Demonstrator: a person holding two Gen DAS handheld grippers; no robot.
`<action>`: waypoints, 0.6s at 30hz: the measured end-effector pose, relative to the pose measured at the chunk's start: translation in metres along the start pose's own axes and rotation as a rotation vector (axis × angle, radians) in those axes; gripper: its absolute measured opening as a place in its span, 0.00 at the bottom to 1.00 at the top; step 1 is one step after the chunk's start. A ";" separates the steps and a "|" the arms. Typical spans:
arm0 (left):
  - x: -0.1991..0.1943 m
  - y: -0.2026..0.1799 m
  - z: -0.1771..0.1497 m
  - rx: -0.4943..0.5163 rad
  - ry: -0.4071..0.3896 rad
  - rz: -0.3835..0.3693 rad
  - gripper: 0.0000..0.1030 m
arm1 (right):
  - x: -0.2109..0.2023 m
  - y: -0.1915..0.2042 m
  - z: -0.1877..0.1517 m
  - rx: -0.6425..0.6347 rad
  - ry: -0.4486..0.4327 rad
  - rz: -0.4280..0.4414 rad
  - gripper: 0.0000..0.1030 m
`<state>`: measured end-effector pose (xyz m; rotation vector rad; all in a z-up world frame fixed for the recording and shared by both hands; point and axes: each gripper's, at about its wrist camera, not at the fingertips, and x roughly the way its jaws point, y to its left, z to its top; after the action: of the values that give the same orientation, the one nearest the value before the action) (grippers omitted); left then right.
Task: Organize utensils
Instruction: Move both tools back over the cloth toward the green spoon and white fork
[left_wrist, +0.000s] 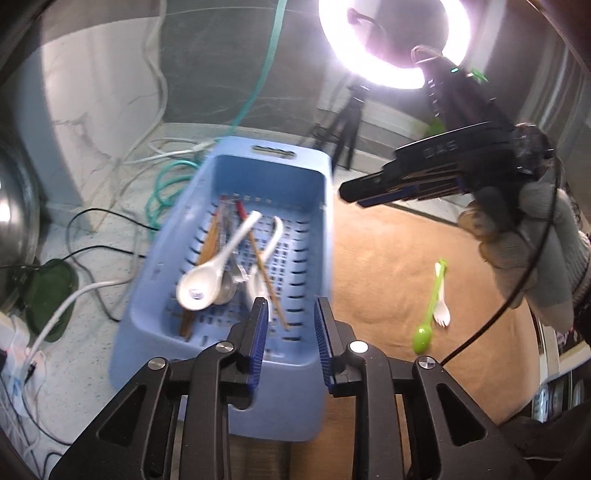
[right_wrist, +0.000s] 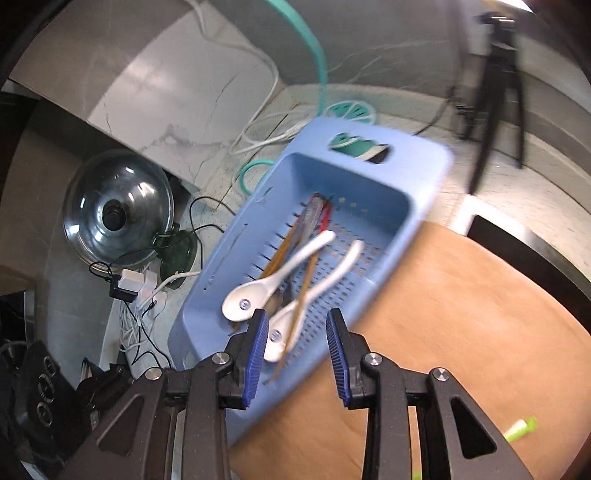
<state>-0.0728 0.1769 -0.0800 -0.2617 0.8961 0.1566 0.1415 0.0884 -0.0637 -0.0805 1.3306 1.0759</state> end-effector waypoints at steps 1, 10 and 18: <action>0.004 -0.007 -0.001 0.017 0.010 -0.008 0.23 | -0.008 -0.006 -0.006 0.011 -0.013 -0.004 0.29; 0.047 -0.071 -0.009 0.149 0.108 -0.119 0.23 | -0.058 -0.077 -0.077 0.136 -0.096 -0.108 0.29; 0.082 -0.123 -0.019 0.263 0.206 -0.203 0.23 | -0.060 -0.124 -0.124 0.269 -0.086 -0.136 0.29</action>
<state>-0.0070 0.0560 -0.1363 -0.1236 1.0767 -0.1791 0.1412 -0.0889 -0.1167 0.0740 1.3600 0.7706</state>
